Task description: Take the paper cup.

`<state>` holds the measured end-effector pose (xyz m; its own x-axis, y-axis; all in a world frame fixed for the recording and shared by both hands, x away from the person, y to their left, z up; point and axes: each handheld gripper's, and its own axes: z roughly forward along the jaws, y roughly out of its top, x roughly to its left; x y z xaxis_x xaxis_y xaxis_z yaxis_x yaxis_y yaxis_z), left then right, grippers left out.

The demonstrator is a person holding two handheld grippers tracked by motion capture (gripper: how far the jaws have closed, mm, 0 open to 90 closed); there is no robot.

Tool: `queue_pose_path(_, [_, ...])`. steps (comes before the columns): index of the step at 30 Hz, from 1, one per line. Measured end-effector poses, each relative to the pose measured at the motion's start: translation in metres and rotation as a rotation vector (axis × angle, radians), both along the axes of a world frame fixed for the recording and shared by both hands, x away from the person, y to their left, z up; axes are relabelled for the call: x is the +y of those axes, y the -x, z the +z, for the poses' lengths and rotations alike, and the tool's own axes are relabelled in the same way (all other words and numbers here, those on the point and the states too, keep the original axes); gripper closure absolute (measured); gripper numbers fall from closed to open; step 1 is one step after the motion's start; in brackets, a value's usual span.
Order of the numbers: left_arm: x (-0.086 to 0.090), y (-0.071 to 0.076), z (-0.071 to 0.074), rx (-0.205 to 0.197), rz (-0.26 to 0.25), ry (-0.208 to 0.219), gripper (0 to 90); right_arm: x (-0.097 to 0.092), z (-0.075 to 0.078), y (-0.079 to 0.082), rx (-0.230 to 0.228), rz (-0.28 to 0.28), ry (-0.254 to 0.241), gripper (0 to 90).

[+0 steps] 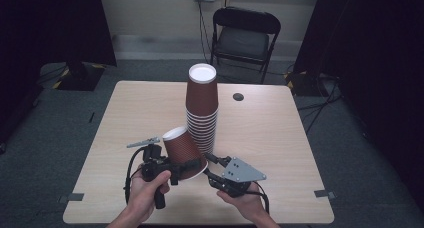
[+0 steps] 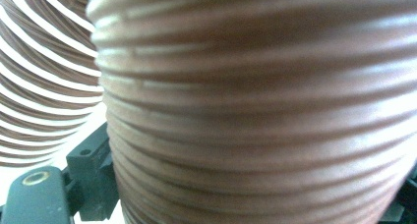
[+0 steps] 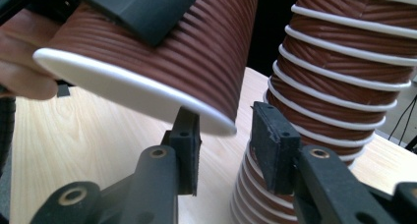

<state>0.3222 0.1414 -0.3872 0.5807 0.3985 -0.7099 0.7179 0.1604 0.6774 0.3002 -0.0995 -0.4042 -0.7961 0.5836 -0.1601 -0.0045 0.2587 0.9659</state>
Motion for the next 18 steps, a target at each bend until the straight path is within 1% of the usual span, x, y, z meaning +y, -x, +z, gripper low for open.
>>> queue_pose_path(1, [-0.001,0.0,0.0,0.002,-0.012,0.004,11.5,0.001,0.0,-0.001,0.002,0.005,-0.01,66.5])
queue_pose_path(2, [-0.002,0.0,0.0,0.006,-0.014,0.007,11.5,0.002,0.001,-0.001,-0.008,0.013,-0.022,67.1])
queue_pose_path(3, [-0.003,0.0,0.001,0.012,-0.016,0.016,11.5,0.002,0.002,-0.001,-0.017,0.009,-0.021,67.3])
queue_pose_path(5, [-0.007,0.0,0.002,0.021,-0.028,0.023,11.5,0.003,0.004,-0.002,-0.027,0.012,-0.037,67.6])
queue_pose_path(9, [-0.017,0.001,0.007,0.011,-0.054,0.03,11.5,0.005,0.009,-0.004,-0.049,-0.003,-0.064,67.5])
queue_pose_path(11, [-0.022,0.002,0.01,0.007,-0.06,0.038,11.6,0.004,0.011,-0.005,-0.069,-0.011,-0.08,67.0])
queue_pose_path(13, [-0.026,0.002,0.011,0.003,-0.074,0.033,11.5,0.004,0.013,-0.005,-0.074,-0.016,-0.093,66.9])
queue_pose_path(14, [-0.028,0.002,0.011,-0.001,-0.085,0.028,11.6,0.003,0.014,-0.005,-0.086,-0.019,-0.096,66.9])
queue_pose_path(17, [-0.034,0.003,0.011,-0.002,-0.097,0.047,11.5,0.001,0.015,-0.003,-0.107,-0.04,-0.113,67.5])
queue_pose_path(18, [-0.035,0.003,0.011,-0.008,-0.098,0.053,11.4,0.0,0.016,-0.003,-0.115,-0.041,-0.111,68.4])
